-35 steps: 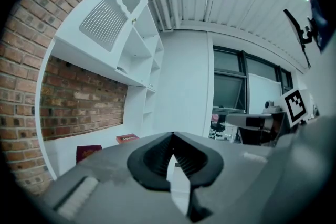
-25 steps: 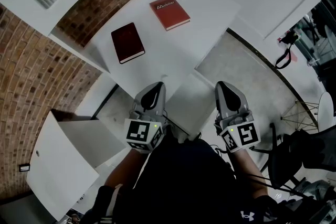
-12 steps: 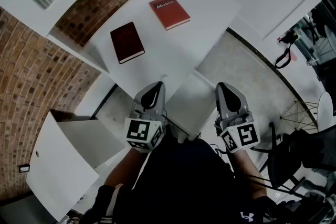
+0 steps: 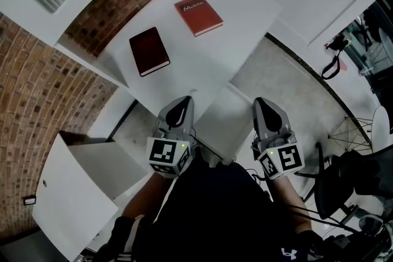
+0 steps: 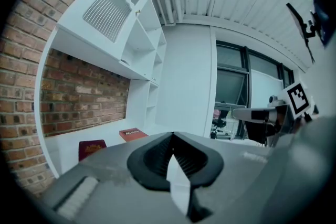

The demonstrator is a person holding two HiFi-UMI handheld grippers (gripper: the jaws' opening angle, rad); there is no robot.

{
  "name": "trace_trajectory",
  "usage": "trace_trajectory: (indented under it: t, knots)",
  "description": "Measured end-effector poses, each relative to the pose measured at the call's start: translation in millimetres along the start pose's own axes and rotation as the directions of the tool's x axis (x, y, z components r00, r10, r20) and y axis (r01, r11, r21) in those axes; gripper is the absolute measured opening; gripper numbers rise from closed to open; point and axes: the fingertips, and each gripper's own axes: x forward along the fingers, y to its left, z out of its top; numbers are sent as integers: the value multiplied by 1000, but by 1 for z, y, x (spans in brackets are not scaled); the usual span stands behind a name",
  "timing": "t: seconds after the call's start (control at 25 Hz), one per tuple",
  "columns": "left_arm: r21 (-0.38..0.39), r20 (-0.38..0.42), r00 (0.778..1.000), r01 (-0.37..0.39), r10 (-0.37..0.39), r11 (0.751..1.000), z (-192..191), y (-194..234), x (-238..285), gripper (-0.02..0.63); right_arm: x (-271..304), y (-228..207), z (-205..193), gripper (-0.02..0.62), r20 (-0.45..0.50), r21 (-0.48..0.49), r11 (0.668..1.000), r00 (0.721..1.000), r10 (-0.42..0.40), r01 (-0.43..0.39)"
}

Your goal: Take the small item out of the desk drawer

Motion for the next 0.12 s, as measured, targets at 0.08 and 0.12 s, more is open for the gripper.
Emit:
trace_trajectory:
  t: [0.08, 0.12]
  knots:
    - [-1, -5, 1000, 2, -2, 1000, -1, 2, 1, 3, 2, 1, 0, 2, -1, 1, 1000, 1000, -1, 1]
    - [-1, -6, 1000, 2, -2, 1000, -2, 4, 1, 3, 3, 2, 0, 2, -1, 1, 1000, 1000, -2, 2]
